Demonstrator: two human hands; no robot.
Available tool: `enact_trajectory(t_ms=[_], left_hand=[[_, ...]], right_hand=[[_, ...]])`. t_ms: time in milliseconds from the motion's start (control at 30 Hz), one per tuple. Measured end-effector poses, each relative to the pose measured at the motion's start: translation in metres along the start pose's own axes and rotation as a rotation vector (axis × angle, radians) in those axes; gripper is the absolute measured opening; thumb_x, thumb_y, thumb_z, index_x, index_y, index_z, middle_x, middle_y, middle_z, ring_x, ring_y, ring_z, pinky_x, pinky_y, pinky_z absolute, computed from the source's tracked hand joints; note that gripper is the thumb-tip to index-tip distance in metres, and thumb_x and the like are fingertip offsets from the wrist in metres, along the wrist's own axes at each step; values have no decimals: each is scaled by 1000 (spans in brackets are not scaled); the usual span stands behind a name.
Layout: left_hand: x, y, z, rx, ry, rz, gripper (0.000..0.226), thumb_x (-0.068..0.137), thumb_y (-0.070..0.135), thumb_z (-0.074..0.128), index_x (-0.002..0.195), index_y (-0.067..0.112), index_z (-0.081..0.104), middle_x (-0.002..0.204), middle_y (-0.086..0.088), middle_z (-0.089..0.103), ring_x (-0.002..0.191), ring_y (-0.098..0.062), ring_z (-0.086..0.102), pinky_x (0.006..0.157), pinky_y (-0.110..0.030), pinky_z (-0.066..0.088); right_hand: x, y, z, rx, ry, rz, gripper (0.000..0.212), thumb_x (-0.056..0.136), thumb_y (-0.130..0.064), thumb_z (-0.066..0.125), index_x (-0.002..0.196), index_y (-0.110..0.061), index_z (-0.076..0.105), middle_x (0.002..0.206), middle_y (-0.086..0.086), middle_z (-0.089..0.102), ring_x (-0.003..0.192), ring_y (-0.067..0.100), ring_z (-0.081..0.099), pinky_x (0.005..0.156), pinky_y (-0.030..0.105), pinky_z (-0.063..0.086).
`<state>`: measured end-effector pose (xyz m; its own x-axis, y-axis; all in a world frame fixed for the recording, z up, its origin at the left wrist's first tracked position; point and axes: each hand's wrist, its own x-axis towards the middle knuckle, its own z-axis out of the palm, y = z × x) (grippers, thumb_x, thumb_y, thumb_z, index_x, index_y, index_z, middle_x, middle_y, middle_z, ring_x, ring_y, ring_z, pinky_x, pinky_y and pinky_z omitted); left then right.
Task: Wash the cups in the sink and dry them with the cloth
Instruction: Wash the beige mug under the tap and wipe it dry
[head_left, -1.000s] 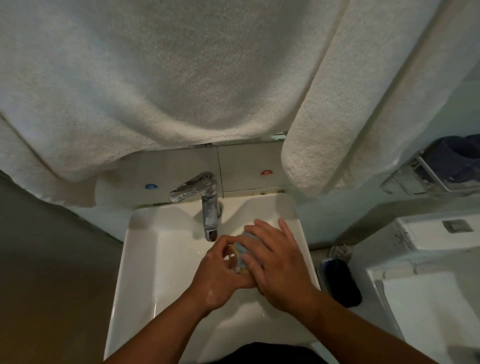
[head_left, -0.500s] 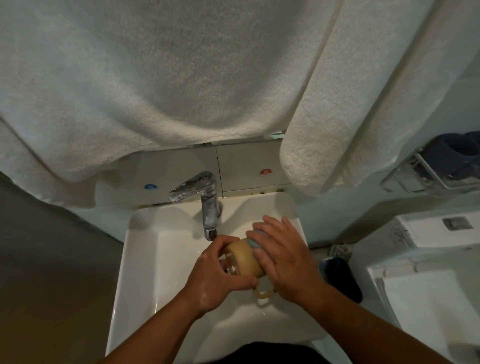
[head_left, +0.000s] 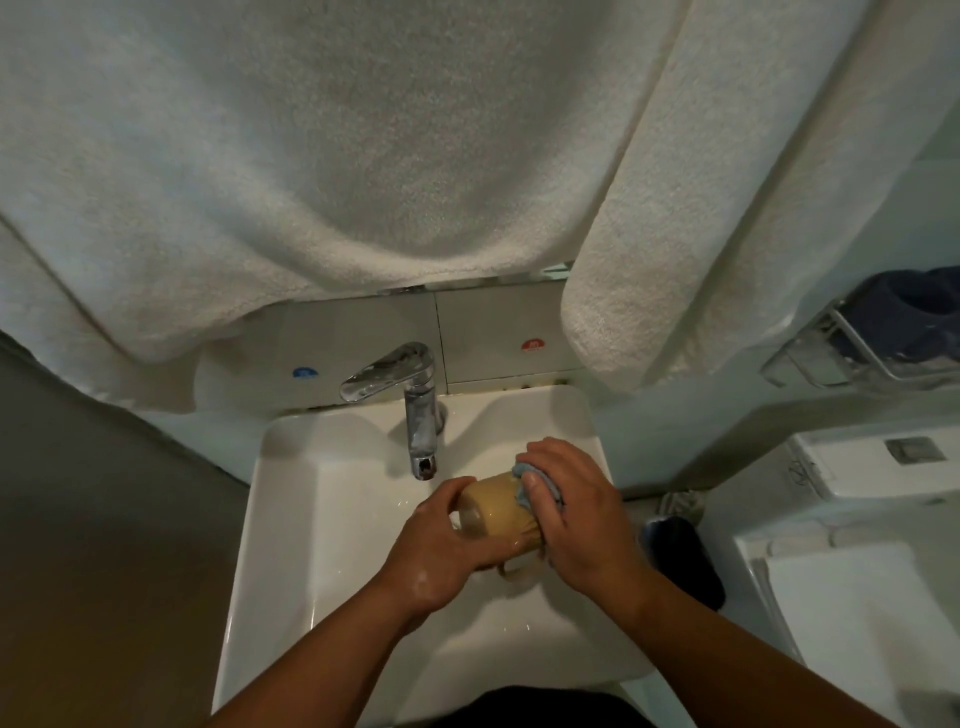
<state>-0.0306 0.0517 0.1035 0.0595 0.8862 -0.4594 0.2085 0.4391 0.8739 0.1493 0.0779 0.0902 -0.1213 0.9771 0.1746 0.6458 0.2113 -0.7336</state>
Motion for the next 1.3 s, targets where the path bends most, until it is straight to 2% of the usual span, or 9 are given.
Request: enact_trajectory(t_ms=[233, 433, 600, 700, 800, 900, 1033, 1200, 1300], left_hand=[[-1, -7, -5, 125, 24, 131, 73, 51, 27, 99, 113, 38, 62, 104, 10, 72, 91, -13, 71, 78, -33, 62], [-6, -9, -3, 204, 40, 222, 87, 46, 31, 98, 121, 46, 56, 116, 15, 63, 98, -13, 66, 75, -31, 62], [-7, -4, 2, 219, 68, 310, 75, 52, 39, 92, 118, 41, 57, 104, 22, 69, 95, -5, 68, 81, -27, 59], [-10, -5, -1, 198, 67, 315, 81, 50, 24, 94, 120, 44, 58, 108, 23, 66, 98, -12, 67, 77, -28, 60], [-12, -6, -1, 218, 41, 330, 91, 55, 15, 96, 128, 50, 53, 118, 35, 52, 112, -8, 59, 83, -25, 58], [-11, -5, 2, 232, 47, 340, 98, 58, 19, 98, 129, 62, 46, 125, 31, 46, 116, -2, 53, 87, -24, 58], [-10, -5, 4, 189, 19, 221, 111, 60, 25, 98, 144, 57, 34, 135, 17, 45, 106, -16, 66, 86, -32, 61], [-9, 0, 4, 108, 56, 155, 90, 50, 65, 87, 130, 47, 50, 130, 11, 54, 99, -15, 70, 83, -38, 62], [-8, -2, 4, 143, 109, 180, 82, 56, 53, 93, 128, 44, 54, 125, 15, 56, 95, -12, 69, 80, -33, 62]], right_hand=[[-12, -16, 6, -189, -146, -397, 45, 107, -45, 30, 127, -25, 65, 133, -4, 63, 130, 13, 51, 119, 45, 31], [4, 2, -5, -30, 57, -12, 40, 100, -42, 39, 116, -24, 71, 124, -5, 67, 118, 6, 55, 104, 45, 47], [-14, -31, 8, -210, -55, -424, 35, 101, -34, 44, 120, -20, 70, 128, -2, 67, 130, 16, 53, 118, 43, 31], [-3, -21, -3, -211, -27, -248, 39, 102, -39, 40, 124, -24, 68, 132, -4, 64, 130, 14, 52, 116, 45, 35], [7, -10, -14, -6, 19, 53, 33, 103, -39, 44, 123, -28, 66, 130, -10, 61, 118, 3, 53, 106, 29, 44], [9, -10, -14, 28, 107, 109, 24, 102, -32, 54, 123, -27, 65, 118, -13, 62, 103, 0, 57, 92, 14, 45], [7, -10, -11, 59, 185, 88, 23, 101, -31, 56, 122, -26, 64, 116, -12, 60, 104, -2, 56, 87, 2, 38], [0, -2, -5, 68, 130, 37, 32, 100, -35, 46, 124, -23, 63, 125, -6, 59, 113, 5, 55, 98, 13, 42], [-5, 1, -3, -12, 89, -3, 34, 102, -36, 44, 124, -21, 65, 130, -2, 59, 120, 8, 52, 108, 26, 41]])
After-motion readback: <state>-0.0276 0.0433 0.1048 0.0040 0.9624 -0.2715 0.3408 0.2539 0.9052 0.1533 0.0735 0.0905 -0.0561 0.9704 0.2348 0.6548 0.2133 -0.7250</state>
